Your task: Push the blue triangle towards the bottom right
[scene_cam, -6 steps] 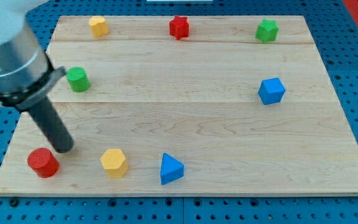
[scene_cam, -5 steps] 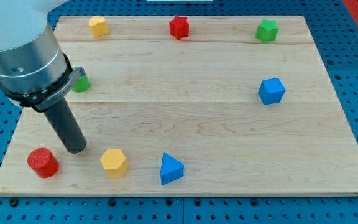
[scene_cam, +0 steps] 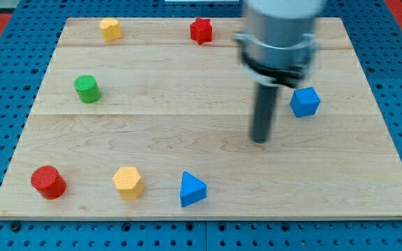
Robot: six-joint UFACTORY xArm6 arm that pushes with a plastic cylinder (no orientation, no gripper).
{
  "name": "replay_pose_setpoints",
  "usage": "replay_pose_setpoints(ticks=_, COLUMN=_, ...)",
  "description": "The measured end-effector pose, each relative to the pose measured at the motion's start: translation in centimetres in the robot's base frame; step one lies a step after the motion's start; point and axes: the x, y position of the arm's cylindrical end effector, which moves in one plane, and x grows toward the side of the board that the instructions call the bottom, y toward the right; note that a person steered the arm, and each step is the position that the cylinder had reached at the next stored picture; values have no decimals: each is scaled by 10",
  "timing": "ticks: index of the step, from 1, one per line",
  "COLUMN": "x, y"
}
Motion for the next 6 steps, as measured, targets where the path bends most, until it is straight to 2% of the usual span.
replay_pose_setpoints(ticks=1, x=58, y=38)
replay_pose_setpoints(ticks=2, x=115, y=48)
replay_pose_setpoints(ticks=3, x=115, y=48)
replay_pose_setpoints(ticks=4, x=115, y=15)
replay_pose_setpoints(ticks=6, x=115, y=-134)
